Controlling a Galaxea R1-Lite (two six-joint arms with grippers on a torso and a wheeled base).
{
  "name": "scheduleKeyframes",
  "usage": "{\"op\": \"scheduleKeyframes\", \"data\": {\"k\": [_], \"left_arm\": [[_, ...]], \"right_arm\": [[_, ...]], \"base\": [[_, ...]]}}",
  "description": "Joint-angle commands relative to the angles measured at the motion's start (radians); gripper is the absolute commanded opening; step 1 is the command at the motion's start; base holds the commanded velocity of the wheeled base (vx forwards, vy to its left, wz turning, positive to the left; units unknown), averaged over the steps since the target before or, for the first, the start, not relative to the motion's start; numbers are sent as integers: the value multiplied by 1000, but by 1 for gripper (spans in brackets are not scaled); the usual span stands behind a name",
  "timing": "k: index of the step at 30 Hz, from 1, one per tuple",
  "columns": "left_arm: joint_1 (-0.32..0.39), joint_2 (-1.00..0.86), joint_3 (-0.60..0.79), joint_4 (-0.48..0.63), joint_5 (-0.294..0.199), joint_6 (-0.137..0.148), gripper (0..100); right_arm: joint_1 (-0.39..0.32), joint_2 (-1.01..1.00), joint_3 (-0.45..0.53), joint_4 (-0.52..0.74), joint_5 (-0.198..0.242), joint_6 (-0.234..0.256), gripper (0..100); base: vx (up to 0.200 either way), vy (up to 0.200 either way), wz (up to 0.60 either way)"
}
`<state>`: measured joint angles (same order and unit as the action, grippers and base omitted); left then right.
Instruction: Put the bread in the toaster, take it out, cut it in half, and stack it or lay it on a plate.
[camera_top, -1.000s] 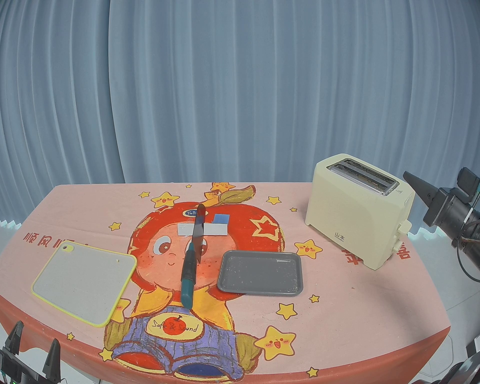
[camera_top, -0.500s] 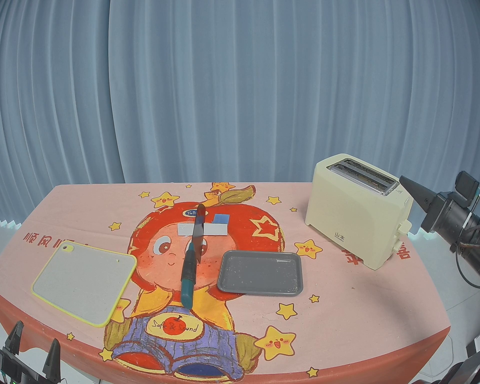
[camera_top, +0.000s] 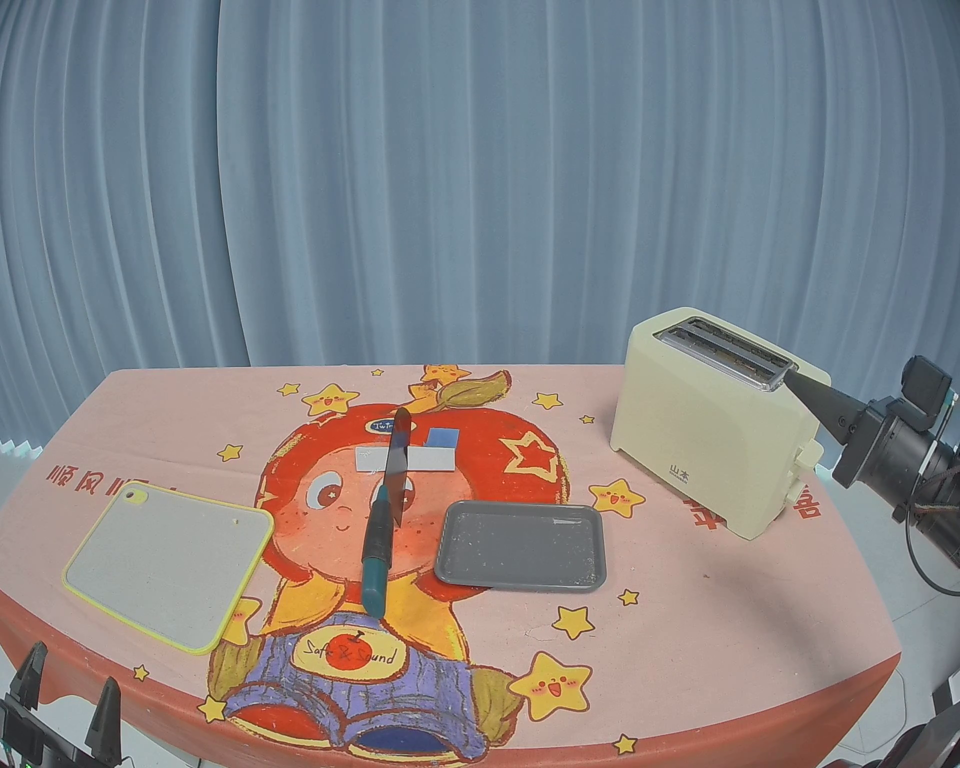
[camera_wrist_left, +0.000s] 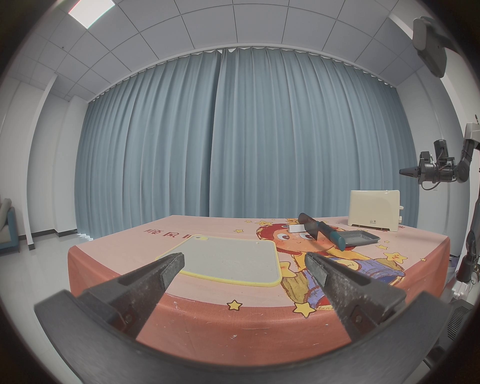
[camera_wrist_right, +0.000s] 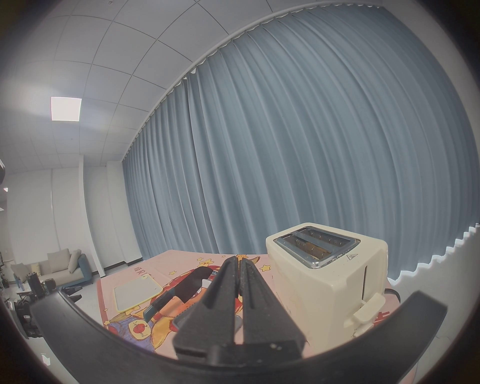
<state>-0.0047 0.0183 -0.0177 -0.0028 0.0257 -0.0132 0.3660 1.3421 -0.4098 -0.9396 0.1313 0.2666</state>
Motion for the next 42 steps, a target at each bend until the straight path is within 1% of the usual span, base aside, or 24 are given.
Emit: {"op": "scheduleKeyframes", "data": {"k": [1,15,24,42], "left_arm": [[0,2,18,0,0,-1,100],[0,2,18,0,0,-1,100],[0,2,18,0,0,-1,100],[0,2,18,0,0,-1,100]], "right_arm": [[7,2,6,-1,1,0,0],[53,2,31,-1,2,2,0],[70,2,46,-1,2,2,0],[73,3,59,1,4,-1,0]], "base": [[0,0,0],[0,0,0],[0,0,0],[0,0,0]]}}
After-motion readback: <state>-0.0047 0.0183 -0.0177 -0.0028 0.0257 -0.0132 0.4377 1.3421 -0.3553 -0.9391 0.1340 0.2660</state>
